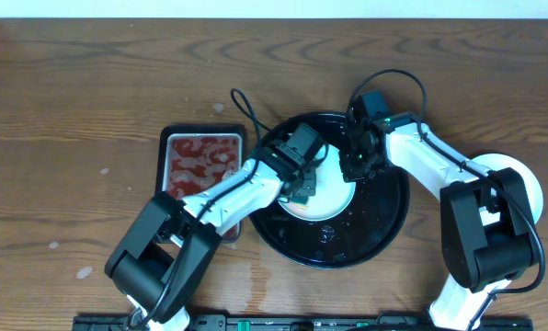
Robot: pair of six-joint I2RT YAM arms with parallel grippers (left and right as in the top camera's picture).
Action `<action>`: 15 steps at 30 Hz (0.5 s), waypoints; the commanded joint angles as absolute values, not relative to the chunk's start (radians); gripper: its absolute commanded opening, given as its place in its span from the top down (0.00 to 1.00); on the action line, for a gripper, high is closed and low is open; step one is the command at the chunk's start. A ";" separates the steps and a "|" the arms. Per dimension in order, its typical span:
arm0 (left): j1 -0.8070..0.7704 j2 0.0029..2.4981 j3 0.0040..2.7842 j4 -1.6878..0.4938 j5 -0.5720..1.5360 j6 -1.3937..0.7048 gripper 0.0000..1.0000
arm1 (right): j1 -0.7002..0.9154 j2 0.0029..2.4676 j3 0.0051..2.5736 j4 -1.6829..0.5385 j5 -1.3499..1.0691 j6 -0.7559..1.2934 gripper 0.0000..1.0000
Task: Clean dirty plates on tray and stack at the side
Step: 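Scrub the mint plate surface with the sponge in left gripper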
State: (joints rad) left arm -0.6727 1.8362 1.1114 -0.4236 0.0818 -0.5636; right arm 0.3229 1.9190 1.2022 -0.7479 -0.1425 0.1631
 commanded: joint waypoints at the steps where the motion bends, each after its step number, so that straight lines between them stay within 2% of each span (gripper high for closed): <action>1: -0.652 1.781 1.111 -0.433 0.084 -0.457 0.93 | 0.322 1.942 1.176 -0.771 -0.005 0.141 0.99; 6: -0.666 1.708 1.111 -0.399 0.128 -0.456 0.93 | 0.322 1.942 1.176 -0.771 -0.005 0.141 0.99; 15: -0.689 1.761 1.110 -0.327 0.132 -0.666 0.93 | 0.322 1.942 1.176 -0.772 -0.005 0.141 0.99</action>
